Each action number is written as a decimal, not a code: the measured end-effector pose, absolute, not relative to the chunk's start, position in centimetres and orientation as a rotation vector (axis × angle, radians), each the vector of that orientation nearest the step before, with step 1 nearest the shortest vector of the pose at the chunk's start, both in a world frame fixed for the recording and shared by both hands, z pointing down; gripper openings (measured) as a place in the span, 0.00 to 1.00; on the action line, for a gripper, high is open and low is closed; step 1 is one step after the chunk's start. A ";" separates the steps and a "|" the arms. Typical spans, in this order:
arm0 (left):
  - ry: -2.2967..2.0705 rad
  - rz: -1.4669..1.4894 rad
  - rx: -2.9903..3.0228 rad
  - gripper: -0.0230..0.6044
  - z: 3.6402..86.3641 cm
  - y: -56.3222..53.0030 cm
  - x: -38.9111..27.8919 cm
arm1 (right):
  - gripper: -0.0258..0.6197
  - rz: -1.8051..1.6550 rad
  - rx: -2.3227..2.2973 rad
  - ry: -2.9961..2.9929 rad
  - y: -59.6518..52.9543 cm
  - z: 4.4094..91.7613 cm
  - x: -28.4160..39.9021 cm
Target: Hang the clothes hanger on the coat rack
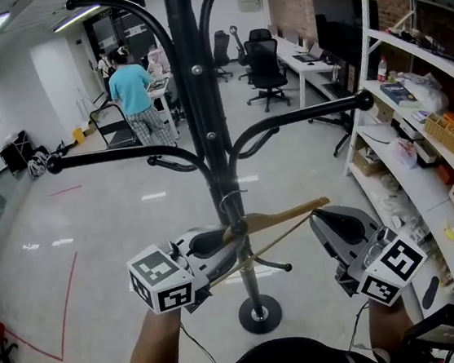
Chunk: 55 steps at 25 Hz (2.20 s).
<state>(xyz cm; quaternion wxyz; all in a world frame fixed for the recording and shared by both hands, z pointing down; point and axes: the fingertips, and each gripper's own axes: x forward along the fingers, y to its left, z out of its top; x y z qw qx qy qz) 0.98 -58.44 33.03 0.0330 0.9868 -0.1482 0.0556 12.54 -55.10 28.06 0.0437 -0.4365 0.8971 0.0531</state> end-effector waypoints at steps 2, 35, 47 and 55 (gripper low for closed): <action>-0.452 0.183 3.033 0.12 33.4 -58.5 0.9 | 0.05 0.146 -1.341 2.740 -55.1 28.4 12.7; -0.559 0.021 3.178 0.16 31.8 -58.5 -1.4 | 0.05 0.154 -1.318 2.770 -54.7 28.9 11.2; -0.634 0.002 3.131 0.16 32.0 -58.9 -2.2 | 0.05 0.125 -1.315 2.779 -54.3 29.5 11.0; -0.651 0.006 3.133 0.16 31.7 -58.5 -2.8 | 0.05 0.114 -1.301 2.791 -53.6 29.8 10.6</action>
